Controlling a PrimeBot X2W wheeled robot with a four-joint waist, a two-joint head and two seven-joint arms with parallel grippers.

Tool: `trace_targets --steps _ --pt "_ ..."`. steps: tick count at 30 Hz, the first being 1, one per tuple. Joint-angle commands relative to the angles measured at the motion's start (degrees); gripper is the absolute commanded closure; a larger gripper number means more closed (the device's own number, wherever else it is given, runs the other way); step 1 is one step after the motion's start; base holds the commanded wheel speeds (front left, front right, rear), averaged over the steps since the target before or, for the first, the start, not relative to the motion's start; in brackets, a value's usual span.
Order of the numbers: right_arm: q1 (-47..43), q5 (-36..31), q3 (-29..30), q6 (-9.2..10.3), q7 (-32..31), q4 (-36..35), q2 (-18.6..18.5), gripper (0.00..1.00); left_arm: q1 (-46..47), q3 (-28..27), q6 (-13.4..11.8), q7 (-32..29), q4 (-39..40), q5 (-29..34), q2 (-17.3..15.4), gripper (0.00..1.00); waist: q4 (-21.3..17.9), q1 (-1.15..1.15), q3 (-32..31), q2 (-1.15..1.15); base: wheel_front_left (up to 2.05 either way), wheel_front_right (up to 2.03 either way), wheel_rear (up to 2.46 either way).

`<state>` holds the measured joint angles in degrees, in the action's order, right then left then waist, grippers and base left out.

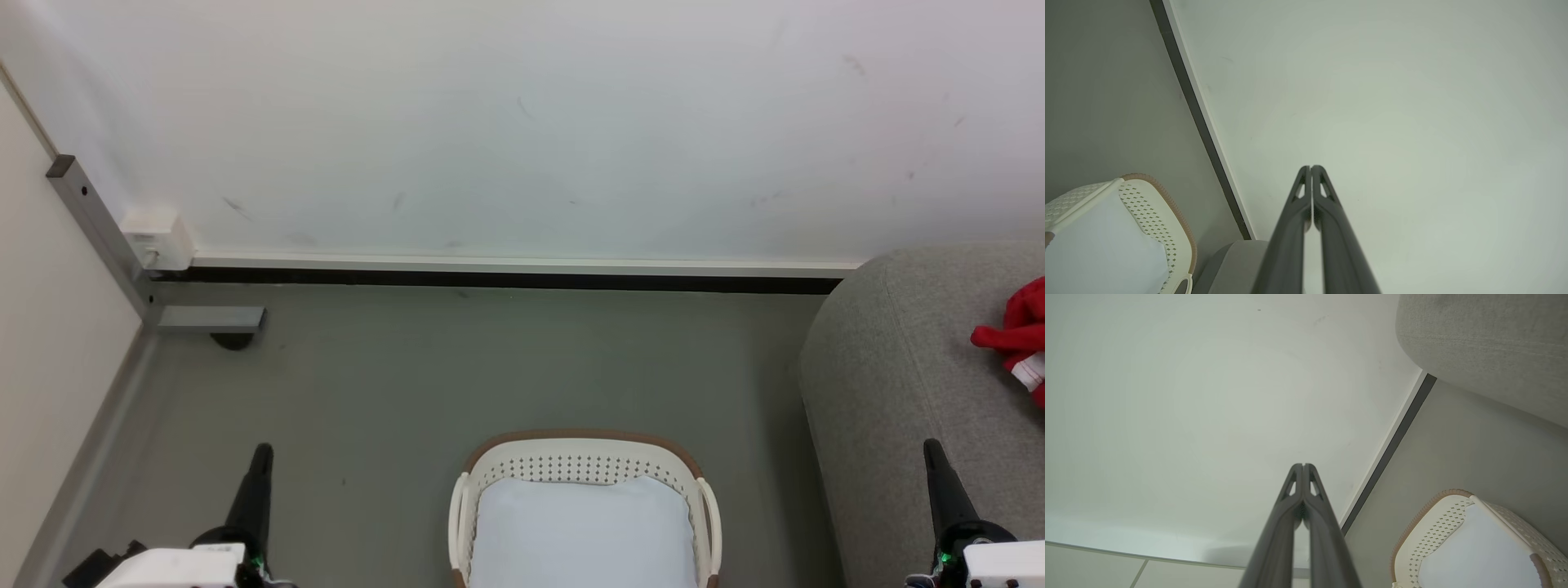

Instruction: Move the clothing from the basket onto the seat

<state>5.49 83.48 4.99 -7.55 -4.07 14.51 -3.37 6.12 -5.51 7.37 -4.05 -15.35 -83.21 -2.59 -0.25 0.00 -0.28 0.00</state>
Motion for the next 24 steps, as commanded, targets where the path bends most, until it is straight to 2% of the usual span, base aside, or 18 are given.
trace_targets --steps 1,24 --pt "0.6 1.3 0.3 0.09 -0.4 -0.5 0.0 1.00 0.3 -0.4 0.2 -0.4 0.5 -0.9 -0.5 1.00 0.0 0.00 0.0 0.00 0.00 0.00 0.00" --pt "1.1 9.1 1.8 0.12 -2.7 -0.7 0.5 1.00 0.2 -1.2 0.2 -2.8 1.5 -9.6 -0.5 1.00 0.2 0.00 0.5 0.00 0.00 0.00 0.00"
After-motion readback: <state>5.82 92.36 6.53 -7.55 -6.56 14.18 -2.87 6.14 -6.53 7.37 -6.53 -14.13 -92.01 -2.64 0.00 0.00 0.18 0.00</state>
